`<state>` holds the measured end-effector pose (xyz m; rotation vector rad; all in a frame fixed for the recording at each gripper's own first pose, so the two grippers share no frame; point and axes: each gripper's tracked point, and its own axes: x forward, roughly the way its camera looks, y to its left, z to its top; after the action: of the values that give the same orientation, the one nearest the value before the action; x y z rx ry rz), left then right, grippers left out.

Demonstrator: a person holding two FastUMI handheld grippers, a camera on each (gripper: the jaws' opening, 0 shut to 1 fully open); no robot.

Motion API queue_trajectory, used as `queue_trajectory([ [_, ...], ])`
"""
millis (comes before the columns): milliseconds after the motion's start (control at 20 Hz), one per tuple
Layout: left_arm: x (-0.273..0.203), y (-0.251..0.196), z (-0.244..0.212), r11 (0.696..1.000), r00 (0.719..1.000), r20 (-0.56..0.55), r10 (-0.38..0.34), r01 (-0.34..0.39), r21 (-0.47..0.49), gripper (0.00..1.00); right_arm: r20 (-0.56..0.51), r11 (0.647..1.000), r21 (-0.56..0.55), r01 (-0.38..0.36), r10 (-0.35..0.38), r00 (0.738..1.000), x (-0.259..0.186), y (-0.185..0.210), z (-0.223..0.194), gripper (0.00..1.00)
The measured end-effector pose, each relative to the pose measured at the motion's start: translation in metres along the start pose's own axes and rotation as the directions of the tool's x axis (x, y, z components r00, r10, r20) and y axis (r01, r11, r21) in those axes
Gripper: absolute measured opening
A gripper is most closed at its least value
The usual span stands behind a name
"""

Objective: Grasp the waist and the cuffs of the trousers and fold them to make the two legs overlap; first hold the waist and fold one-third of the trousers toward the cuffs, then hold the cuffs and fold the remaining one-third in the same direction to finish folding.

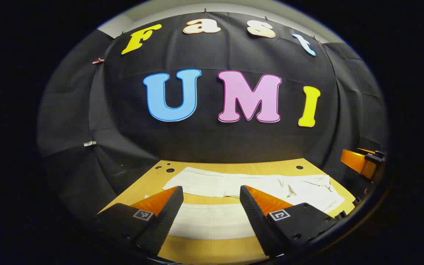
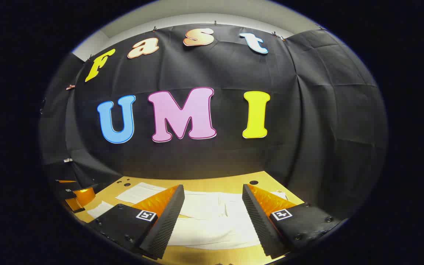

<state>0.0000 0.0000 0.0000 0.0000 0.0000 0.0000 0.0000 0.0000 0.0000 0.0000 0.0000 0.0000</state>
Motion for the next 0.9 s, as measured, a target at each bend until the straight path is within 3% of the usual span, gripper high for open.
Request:
queue_trajectory([
  [200,0.007,-0.001,0.003,0.998,0.999,0.021,-0.032,0.031,0.053,0.98,-0.030,1.000,-0.007,0.007,-0.007,1.000,0.010,-0.006,-0.009,0.97],
  [600,0.021,-0.009,0.025,0.992,0.994,0.082,-0.077,0.068,0.109,0.98,0.016,1.000,-0.007,0.009,-0.008,1.000,0.040,-0.007,0.001,0.97],
  [900,0.033,-0.018,0.023,0.993,0.993,0.075,-0.091,0.086,0.077,0.99,0.003,1.000,-0.022,-0.018,0.018,1.000,0.049,-0.002,-0.003,0.97],
])
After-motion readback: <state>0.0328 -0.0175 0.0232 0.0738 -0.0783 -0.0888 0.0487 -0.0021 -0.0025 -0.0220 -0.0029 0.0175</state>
